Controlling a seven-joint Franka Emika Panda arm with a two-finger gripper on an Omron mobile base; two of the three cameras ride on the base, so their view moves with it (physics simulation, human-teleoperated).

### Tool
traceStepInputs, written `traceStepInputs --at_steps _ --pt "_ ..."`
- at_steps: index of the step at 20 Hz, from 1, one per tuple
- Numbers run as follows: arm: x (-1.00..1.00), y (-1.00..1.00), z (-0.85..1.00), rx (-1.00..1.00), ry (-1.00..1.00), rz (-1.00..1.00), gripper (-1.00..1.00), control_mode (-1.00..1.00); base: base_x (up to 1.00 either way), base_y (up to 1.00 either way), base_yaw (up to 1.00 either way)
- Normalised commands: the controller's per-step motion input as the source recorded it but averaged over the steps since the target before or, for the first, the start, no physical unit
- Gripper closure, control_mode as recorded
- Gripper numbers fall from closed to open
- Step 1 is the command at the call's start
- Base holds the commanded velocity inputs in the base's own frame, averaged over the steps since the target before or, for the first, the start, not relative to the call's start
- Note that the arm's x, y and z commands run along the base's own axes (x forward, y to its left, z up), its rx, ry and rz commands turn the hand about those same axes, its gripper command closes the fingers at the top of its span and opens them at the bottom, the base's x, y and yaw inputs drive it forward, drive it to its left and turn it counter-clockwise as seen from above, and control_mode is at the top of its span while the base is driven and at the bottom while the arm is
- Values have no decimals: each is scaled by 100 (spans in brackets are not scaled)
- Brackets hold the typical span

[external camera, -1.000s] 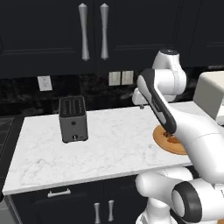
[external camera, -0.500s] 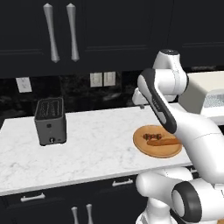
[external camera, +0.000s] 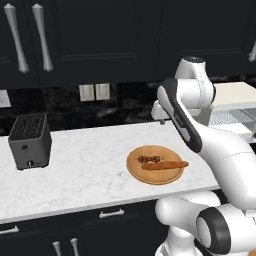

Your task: Pick up the kebab skewer and baguette bread, and place them inside the toaster oven. Close the toaster oven door and start by setting the timer.

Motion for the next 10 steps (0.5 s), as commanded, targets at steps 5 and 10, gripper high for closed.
traceStepInputs --at_steps 5,10 --pt "0 0 0 0 0 0 -100 100 0 -53 0" --pt "0 0 0 0 0 0 -100 100 0 -60 0"
